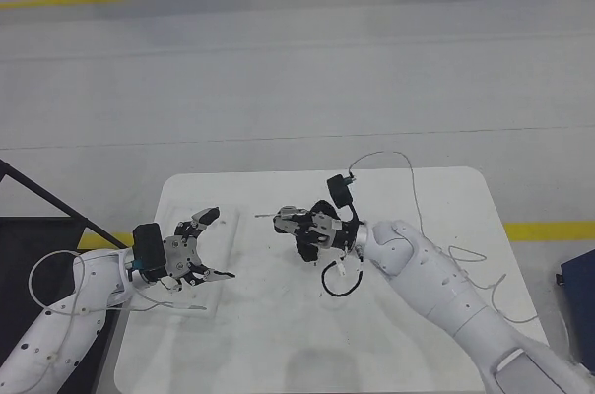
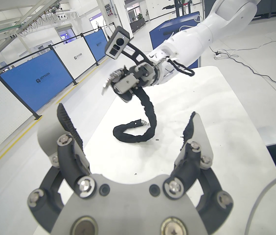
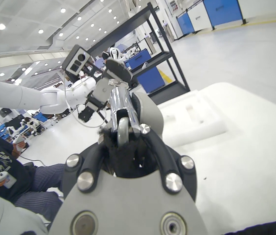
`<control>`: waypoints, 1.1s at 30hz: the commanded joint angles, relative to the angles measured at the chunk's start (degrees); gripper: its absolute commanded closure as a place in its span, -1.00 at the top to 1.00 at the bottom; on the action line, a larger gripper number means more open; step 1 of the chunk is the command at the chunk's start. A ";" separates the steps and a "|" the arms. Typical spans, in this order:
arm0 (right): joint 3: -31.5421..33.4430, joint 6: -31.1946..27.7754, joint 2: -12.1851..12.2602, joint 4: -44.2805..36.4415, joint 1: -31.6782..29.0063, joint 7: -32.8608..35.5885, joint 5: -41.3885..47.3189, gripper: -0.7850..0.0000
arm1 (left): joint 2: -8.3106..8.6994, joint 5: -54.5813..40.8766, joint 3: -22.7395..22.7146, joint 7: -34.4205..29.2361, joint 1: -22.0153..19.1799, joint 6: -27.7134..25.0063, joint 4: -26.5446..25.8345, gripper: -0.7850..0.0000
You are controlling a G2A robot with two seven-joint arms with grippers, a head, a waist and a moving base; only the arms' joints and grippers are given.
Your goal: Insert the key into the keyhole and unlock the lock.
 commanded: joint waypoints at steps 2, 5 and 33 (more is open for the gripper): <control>-1.09 0.00 0.30 -0.55 -2.45 2.83 1.96 -1.00 | 0.00 0.00 0.00 0.00 0.00 0.00 0.00 1.00; -1.97 0.00 0.54 -0.87 -4.61 5.27 3.57 -1.00 | 0.00 0.00 0.00 0.00 0.00 0.00 0.00 1.00; 19.59 18.79 10.92 -24.01 -29.11 10.66 -12.91 1.00 | 0.00 0.00 0.00 0.00 0.00 0.00 0.00 1.00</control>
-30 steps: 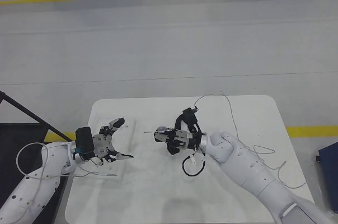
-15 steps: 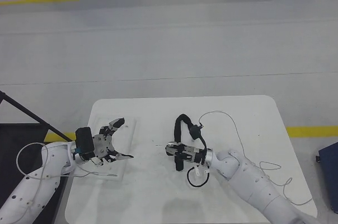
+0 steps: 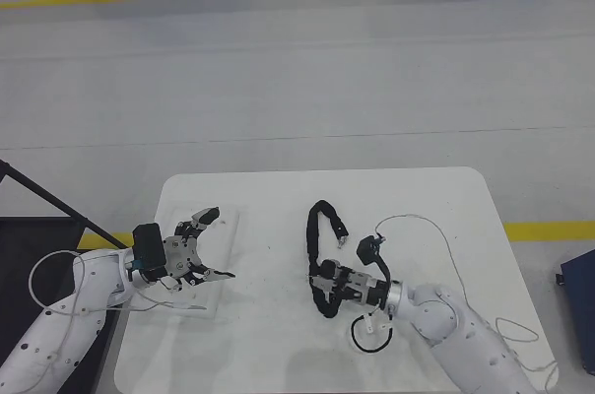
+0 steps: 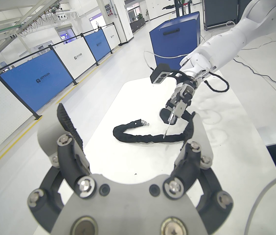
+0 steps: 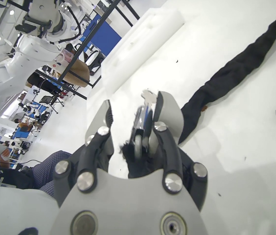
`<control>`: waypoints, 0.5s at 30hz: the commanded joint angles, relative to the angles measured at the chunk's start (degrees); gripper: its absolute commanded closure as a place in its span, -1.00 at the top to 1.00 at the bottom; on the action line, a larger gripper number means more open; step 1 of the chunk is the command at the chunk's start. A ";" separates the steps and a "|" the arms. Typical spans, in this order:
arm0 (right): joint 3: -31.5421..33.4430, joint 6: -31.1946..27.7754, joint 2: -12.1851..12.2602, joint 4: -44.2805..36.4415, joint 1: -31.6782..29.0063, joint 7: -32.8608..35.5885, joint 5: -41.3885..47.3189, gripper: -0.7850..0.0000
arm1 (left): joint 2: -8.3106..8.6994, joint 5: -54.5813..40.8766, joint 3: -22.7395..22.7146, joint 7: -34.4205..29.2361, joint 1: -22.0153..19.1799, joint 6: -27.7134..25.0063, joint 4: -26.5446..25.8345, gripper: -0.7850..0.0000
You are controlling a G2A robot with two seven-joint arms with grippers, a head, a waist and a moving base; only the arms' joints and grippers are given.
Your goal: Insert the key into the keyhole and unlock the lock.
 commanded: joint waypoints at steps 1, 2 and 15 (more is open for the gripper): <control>1.90 2.02 0.61 -2.66 -1.40 0.85 -2.87 1.00 | 0.00 0.00 0.00 0.00 0.00 0.00 0.00 1.00; 2.86 3.44 0.92 -4.09 -1.98 1.32 -4.92 1.00 | 0.00 0.00 0.00 0.00 0.00 0.00 0.00 1.00; 7.38 4.47 1.49 -12.79 -2.13 -12.22 -19.67 1.00 | 0.00 0.00 0.00 0.00 0.00 0.00 0.00 1.00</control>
